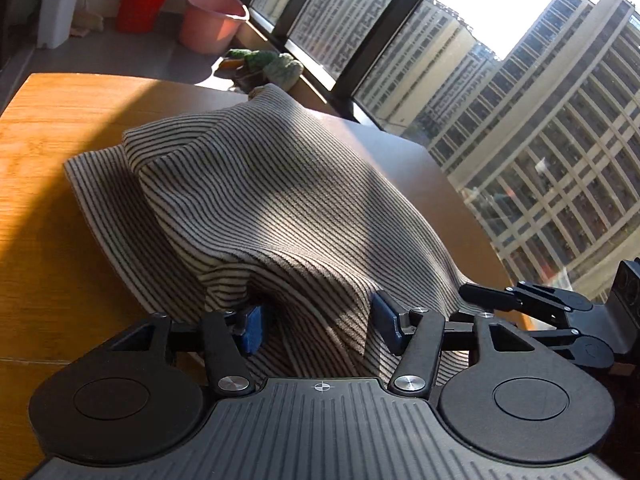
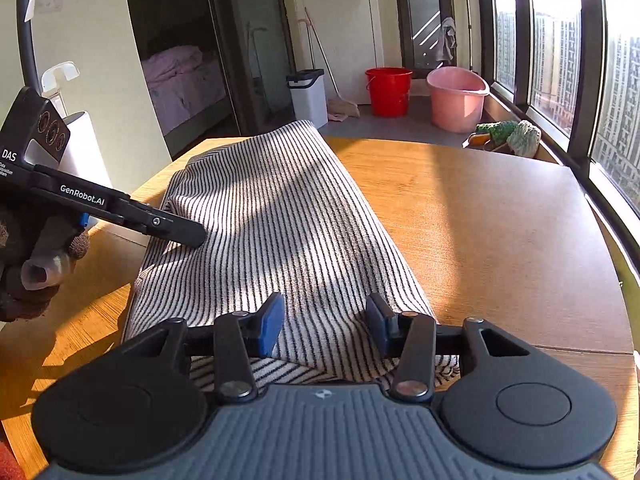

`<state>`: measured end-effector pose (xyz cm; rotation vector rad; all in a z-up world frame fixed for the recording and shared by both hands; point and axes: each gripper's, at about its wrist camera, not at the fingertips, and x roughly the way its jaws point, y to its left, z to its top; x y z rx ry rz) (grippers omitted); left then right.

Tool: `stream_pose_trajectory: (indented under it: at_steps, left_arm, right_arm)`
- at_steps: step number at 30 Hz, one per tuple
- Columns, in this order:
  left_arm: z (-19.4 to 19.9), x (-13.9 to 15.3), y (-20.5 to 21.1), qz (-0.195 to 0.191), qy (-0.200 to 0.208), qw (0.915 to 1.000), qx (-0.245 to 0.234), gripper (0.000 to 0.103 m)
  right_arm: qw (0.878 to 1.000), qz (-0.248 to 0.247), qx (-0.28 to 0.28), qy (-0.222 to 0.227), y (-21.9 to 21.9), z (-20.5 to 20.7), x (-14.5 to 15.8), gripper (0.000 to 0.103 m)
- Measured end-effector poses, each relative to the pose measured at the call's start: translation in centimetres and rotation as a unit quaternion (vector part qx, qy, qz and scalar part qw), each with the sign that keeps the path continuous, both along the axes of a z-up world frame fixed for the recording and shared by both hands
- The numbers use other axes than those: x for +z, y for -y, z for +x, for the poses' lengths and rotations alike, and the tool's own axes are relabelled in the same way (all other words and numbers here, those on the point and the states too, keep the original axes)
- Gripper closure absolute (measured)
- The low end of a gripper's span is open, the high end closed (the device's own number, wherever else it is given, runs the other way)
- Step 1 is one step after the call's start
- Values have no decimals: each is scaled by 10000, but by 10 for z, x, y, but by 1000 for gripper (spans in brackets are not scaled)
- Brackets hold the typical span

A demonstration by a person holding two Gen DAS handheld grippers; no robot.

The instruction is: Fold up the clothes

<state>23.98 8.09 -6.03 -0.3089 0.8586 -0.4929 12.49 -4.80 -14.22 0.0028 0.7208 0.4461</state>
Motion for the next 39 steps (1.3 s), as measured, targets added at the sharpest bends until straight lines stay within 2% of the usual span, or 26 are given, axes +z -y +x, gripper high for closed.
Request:
stream_pose_trajectory:
  at_steps: [2, 5, 8, 11, 16, 19, 21, 22, 24, 25, 28, 30, 33, 37, 39]
  left_arm:
    - [13, -3, 6, 41, 149, 9999, 67, 42]
    - [32, -4, 12, 16, 158, 9998, 154, 41]
    - [39, -1, 13, 80, 71, 9995, 293, 41]
    - [22, 7, 9, 143, 128, 9992, 344, 36]
    - [-23, 12, -6, -133, 105, 9998, 137, 33]
    - [-45, 10, -13, -313, 5, 9995, 13, 30]
    - [-55, 3, -14, -281, -86, 9995, -76, 31]
    - [-59, 0, -12, -180, -81, 9997, -125, 31]
    - [-63, -3, -7, 69, 14, 9997, -217, 32]
    - [-65, -3, -4, 195, 66, 9995, -257, 33]
    - [-65, -1, 7, 649, 262, 9970, -327, 31]
    - [-68, -1, 6, 754, 308, 9962, -298, 29]
    - [-74, 7, -1, 556, 377, 9974, -245, 31]
    - [-84, 19, -7, 28, 326, 9984, -457, 31]
    - [-90, 17, -5, 45, 274, 9980, -575, 31]
  right_arm:
    - [9998, 150, 57, -72, -7, -13, 1, 53]
    - [9991, 299, 280, -120, -23, -29, 0, 46]
    - [9981, 170, 598, -36, -37, -38, -1, 40]
    - [9982, 181, 577, -22, -37, -34, -3, 37]
    - [9982, 260, 533, 11, -35, -32, -7, 34]
    - [9984, 295, 470, 49, -33, -36, -7, 34]
    - [9987, 333, 379, 76, -33, -39, -4, 34]
    - [9988, 346, 337, 108, -31, -41, -2, 34]
    - [9987, 401, 188, 243, -27, -48, 6, 42]
    - [9984, 443, 134, 315, -24, -51, 10, 50]
    - [9983, 412, 54, 420, -18, -57, 16, 52]
    - [9997, 160, -3, 164, -21, -52, 4, 52]
    - [9998, 65, -43, 160, -23, -52, -4, 51]
    - [9997, -19, -50, 248, -26, -50, 0, 50]
    - [9992, -108, -7, 388, -30, -45, 7, 50]
